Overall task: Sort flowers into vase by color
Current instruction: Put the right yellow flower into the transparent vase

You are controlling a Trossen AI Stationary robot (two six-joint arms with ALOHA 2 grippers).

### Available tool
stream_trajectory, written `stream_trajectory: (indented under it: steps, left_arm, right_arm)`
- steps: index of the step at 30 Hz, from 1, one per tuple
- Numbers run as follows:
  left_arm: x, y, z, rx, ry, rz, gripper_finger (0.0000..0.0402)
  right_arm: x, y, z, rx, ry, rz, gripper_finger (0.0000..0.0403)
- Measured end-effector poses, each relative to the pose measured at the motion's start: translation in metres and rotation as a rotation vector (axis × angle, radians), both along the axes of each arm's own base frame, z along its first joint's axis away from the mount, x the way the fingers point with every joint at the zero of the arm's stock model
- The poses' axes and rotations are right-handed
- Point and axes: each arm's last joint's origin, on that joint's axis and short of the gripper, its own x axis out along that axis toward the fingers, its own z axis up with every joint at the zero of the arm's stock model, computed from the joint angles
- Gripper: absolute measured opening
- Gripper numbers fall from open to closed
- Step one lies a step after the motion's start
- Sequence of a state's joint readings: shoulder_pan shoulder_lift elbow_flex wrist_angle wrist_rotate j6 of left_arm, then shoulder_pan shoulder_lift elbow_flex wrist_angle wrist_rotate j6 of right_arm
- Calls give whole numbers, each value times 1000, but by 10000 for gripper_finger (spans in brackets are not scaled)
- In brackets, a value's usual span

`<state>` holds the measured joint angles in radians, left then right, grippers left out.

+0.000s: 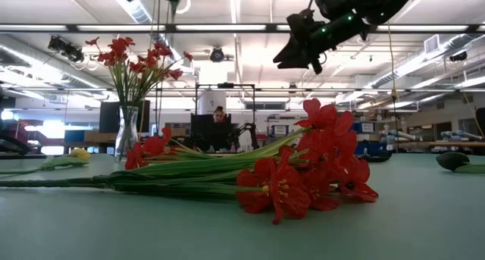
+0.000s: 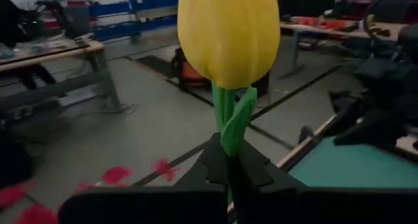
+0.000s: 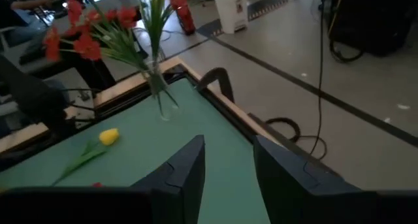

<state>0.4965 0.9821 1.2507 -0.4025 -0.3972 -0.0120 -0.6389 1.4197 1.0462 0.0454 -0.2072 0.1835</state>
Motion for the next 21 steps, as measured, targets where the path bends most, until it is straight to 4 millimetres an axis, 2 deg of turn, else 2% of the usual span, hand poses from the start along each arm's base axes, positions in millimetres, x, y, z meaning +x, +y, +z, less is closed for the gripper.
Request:
stream_trajectory:
  steps: [3,6,15,21]
  left_arm:
    - [-15,-1,0,3,44,34,1]
    - [-23,3,-6,-20,129,74,1]
    - [-25,28,-18,-38,261,173,2]
    - [-31,44,-22,-78,260,237,2]
  right_arm:
    - [-3,-4,0,1,-5,-22,140]
    - [-4,-6,0,20,-14,-34,139]
    - [-4,-6,0,-9,-1,-23,138]
    - [-4,-6,0,-7,-2,-23,138]
